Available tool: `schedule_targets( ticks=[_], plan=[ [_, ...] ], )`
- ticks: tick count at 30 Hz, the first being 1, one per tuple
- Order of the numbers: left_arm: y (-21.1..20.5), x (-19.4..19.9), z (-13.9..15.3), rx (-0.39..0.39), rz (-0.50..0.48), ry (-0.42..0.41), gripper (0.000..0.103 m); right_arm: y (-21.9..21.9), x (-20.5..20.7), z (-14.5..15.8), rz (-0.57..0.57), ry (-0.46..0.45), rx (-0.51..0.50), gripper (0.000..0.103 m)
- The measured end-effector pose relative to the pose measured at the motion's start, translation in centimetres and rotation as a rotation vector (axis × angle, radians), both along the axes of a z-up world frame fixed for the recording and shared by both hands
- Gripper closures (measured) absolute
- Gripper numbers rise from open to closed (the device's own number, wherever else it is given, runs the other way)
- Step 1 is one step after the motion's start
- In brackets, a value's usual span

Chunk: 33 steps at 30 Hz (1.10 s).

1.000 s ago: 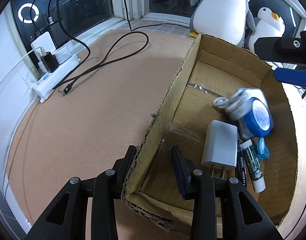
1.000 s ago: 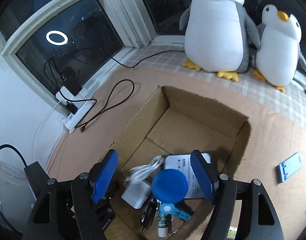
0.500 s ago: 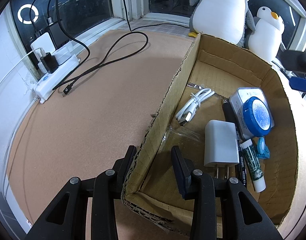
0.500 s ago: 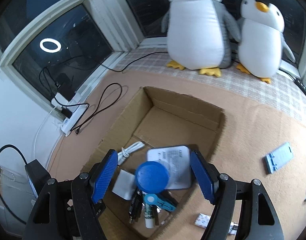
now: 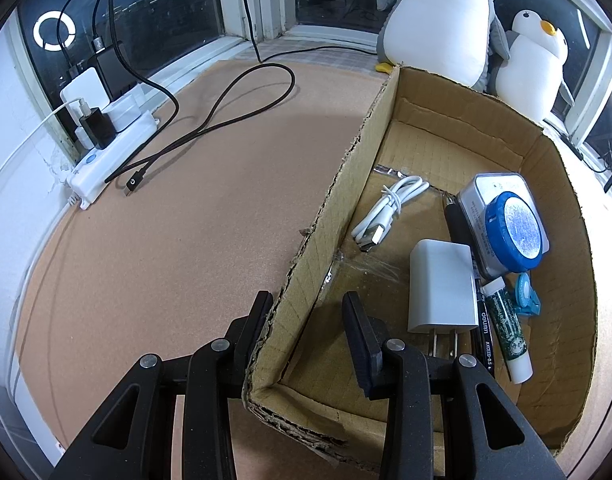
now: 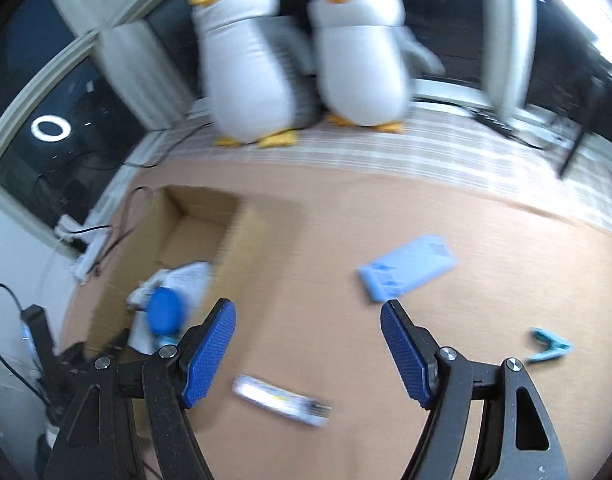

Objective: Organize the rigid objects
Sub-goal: 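Move the right gripper to the second blue clothespin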

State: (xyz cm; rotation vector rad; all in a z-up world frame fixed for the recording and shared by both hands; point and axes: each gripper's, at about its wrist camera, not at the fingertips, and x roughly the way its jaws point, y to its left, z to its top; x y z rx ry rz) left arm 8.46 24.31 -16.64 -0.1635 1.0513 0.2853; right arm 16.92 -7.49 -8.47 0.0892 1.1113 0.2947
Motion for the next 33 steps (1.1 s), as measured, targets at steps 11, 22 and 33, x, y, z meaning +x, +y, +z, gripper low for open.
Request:
schedule_targets(
  ticks=[11,22,33],
  plan=[
    [-0.4,0.1,0.0,0.017,-0.003,0.009,0.064,-13.5,1.1,-2.3,-0.212,0.069,-0.050,0.032],
    [-0.6,0.3,0.1,0.031,0.000,0.017,0.062,-18.3,2.4,-5.7,-0.289,0.148,0.041,0.032],
    [-0.6,0.3,0.1,0.031,0.000,0.016,0.062,-17.9,2.0,-6.8,-0.223,0.215,0.058,0.032]
  ],
)
